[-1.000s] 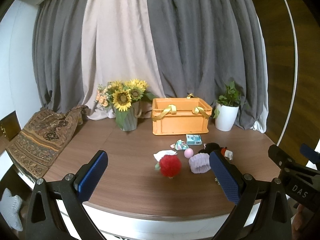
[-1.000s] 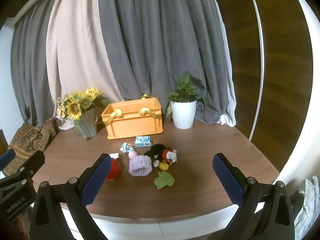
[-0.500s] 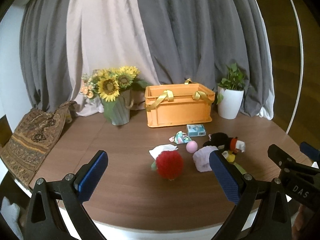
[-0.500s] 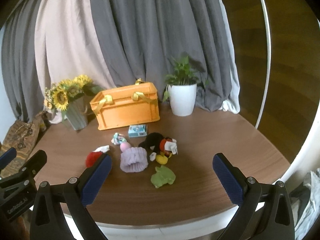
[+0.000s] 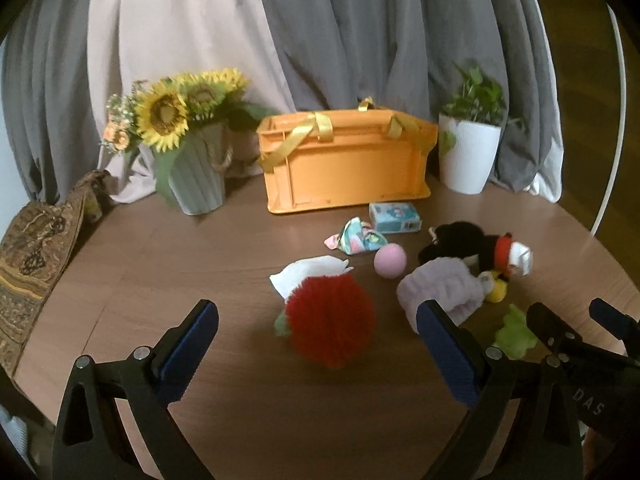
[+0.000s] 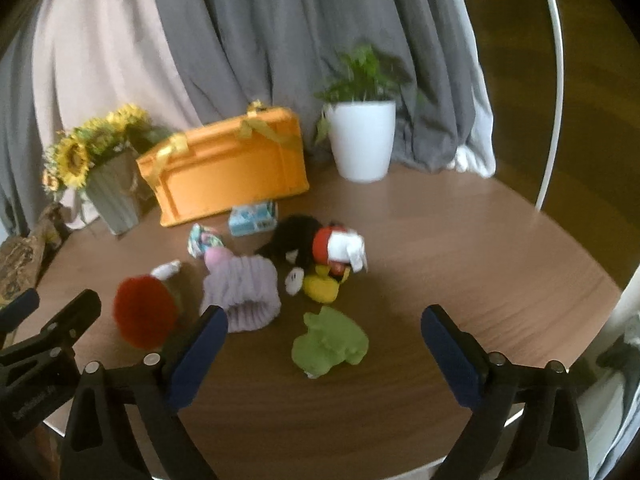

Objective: Organize soft objects
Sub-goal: 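Grasp the red pompom with the left tool while the right tool grasps the green frog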

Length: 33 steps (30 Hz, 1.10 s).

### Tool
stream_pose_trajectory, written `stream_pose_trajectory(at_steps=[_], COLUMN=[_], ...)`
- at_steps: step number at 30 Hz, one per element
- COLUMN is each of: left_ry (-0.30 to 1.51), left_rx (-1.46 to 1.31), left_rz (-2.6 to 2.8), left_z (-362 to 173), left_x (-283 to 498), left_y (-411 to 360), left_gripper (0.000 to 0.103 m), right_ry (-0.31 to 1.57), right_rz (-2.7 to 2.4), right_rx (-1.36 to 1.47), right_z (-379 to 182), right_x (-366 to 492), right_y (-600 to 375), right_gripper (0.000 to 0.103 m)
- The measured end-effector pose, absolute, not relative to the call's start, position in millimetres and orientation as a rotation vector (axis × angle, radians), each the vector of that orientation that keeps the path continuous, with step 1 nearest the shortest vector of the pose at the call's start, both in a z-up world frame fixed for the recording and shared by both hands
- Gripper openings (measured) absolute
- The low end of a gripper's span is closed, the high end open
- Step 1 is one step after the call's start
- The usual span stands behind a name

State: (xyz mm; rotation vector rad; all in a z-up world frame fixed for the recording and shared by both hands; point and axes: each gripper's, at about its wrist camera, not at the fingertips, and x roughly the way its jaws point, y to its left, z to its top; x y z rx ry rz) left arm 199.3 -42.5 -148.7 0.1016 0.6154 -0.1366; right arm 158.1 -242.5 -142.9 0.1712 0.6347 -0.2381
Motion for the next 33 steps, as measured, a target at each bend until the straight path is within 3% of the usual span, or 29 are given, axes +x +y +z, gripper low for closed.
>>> stream_pose_trajectory(at_steps=[12, 19, 23, 25, 28, 33], left_ry=[0.718, 0.795, 0.815, 0.812, 0.814, 0.787], left_rx=[0.103, 0.075, 0.067, 0.077, 0.085, 0.096], left_rz=[-0.182, -0.235, -0.240, -0.234, -0.240, -0.244], left_z=[-198, -214, -220, -220, -220, -212], left_x=[246, 266, 270, 270, 270, 265], left_y=[-50, -55, -55, -55, -53, -51], left_gripper=[0.089, 0.068, 0.055, 0.043, 0.037, 0.036], right_ry=[0.753, 0.772, 0.779, 0.779, 0.776, 0.778], right_rz=[-0.290, -0.336, -0.350, -0.351, -0.360, -0.353], right_rx=[0.193, 0.190, 0.194, 0.181, 0.163, 0.165], right_z=[-198, -208, -211, -211, -211, -209], right_x=[196, 206, 208, 209, 209, 207], right_y=[-242, -245, -247, -246, -246, -245], right_gripper=[0.089, 0.086, 0.078, 0.076, 0.063, 0.063])
